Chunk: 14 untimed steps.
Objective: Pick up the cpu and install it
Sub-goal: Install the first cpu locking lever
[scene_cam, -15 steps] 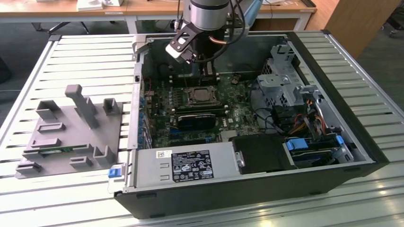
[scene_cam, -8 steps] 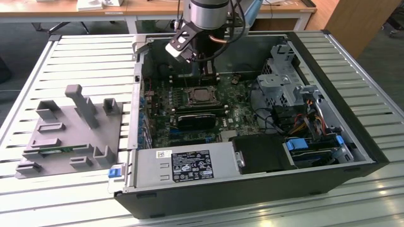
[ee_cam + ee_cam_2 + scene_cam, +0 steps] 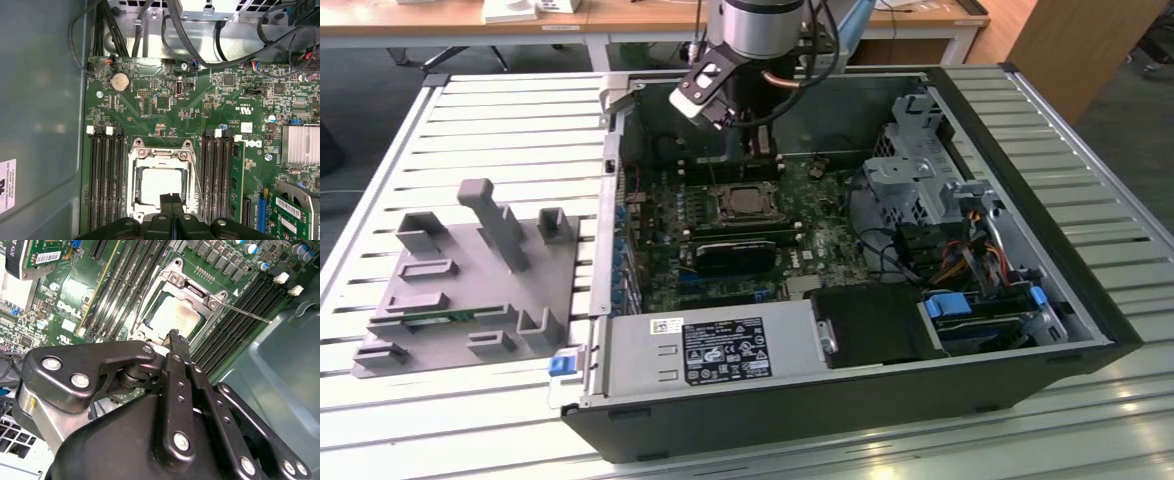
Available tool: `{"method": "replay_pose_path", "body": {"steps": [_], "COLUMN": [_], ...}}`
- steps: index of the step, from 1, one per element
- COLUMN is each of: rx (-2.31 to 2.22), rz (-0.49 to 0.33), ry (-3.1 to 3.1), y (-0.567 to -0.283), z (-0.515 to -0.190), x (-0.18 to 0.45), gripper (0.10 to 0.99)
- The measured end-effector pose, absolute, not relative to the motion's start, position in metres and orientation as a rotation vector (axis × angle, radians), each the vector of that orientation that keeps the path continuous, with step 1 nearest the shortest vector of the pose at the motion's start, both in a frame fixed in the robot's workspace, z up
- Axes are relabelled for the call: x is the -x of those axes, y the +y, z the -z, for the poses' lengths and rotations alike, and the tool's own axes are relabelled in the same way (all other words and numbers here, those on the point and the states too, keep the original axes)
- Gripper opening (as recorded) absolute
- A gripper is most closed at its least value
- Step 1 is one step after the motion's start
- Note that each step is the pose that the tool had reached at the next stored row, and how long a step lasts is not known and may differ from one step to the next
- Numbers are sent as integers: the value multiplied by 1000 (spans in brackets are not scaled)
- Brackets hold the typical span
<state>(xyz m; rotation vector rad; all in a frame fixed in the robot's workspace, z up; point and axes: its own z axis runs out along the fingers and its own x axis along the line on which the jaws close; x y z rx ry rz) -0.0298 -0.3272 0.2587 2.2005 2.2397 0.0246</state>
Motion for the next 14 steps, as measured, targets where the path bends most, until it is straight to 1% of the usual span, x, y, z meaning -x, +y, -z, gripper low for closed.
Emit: {"method": "replay_pose_path", "body": {"steps": [14], "rx": [-2201], "rz": [-24], "ry": [2240], "y": [-327], "z": [-267], "x": [30], "gripper": [106]}}
